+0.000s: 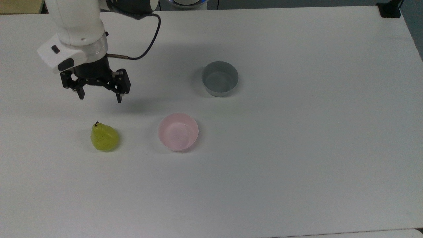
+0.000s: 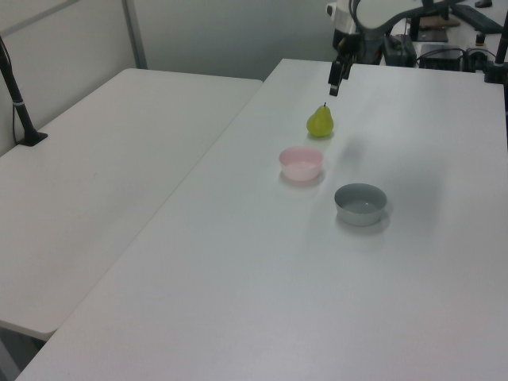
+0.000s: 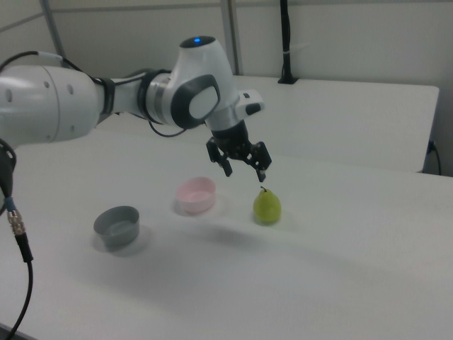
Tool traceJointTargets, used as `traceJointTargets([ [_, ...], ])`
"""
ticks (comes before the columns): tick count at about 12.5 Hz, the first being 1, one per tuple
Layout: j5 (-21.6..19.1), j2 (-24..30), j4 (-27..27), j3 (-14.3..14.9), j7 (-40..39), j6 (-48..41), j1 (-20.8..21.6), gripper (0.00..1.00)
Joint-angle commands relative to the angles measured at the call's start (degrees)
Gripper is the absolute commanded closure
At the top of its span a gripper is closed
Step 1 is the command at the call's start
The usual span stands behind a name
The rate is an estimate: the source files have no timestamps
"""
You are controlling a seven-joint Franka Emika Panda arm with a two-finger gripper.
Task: Place the pear in the bowl
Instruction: 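Move the open gripper over the yellow-green pear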
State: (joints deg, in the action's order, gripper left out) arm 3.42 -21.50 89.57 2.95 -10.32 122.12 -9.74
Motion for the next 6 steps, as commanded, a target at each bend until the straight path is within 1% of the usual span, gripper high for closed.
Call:
traceJointTargets([
  [1,-0.3,-3.6,-1.0,-0.1,-1.0,4.7,-0.9,0.0],
  [6,-0.3,-8.6,-1.0,0.0,-0.8,11.6,-1.0,0.0],
])
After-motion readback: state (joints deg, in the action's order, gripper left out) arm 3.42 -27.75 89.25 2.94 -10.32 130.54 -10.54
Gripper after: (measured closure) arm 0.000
